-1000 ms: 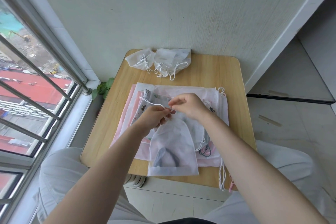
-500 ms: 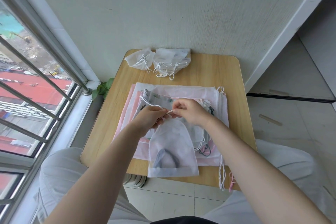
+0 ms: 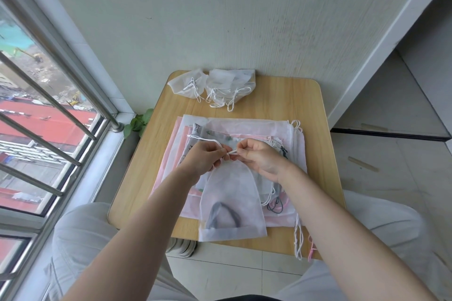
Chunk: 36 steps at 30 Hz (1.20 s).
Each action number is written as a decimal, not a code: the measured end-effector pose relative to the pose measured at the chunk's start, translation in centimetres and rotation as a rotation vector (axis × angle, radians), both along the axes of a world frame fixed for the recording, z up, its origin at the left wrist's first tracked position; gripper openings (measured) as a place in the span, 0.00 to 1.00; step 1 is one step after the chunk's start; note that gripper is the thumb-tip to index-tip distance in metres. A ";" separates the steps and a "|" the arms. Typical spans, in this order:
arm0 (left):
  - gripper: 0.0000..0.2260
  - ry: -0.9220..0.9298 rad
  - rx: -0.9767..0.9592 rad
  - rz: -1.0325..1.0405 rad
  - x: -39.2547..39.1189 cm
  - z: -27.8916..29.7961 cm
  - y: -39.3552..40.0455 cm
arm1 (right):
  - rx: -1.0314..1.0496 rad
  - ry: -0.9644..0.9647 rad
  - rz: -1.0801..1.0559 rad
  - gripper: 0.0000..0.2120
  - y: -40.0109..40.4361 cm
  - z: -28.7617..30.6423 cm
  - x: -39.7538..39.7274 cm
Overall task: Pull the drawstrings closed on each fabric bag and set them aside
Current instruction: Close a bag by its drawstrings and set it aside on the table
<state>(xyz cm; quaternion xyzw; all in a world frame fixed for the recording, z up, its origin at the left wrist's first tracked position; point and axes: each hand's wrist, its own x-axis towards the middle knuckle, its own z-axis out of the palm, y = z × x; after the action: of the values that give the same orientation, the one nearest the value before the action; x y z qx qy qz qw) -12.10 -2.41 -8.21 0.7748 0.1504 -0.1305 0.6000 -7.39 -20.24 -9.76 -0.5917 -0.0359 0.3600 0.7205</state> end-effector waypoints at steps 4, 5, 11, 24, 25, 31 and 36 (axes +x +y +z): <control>0.07 -0.049 0.059 -0.009 0.0 0.5 -0.6 | -0.219 -0.225 -0.012 0.11 0.5 0.7 0.3; 0.05 -0.066 0.035 0.007 0.0 0.6 -0.8 | -0.292 -0.288 -0.012 0.13 0.7 0.9 0.3; 0.08 -0.064 -0.013 0.115 -0.1 0.2 -1.2 | -0.563 -0.567 0.053 0.15 1.4 1.6 0.3; 0.08 0.089 0.209 0.026 0.4 0.3 -1.3 | -0.737 -0.766 0.074 0.07 1.7 0.9 -0.3; 0.09 0.106 0.242 -0.008 0.4 0.4 -1.2 | -0.755 -0.787 0.076 0.06 1.7 0.9 -0.3; 0.11 0.090 0.364 -0.044 0.3 0.7 -1.8 | -0.918 -0.973 0.214 0.06 1.9 1.2 -0.1; 0.10 -0.006 0.502 -0.076 0.2 0.5 -2.2 | -1.031 -1.046 0.353 0.08 2.1 1.0 -0.1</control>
<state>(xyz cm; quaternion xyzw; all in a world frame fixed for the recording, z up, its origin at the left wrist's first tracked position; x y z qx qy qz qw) -11.92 -4.57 -7.70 0.9050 0.1472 -0.1092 0.3840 -7.49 -18.19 -8.81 -0.9329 -0.2946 0.1135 0.1730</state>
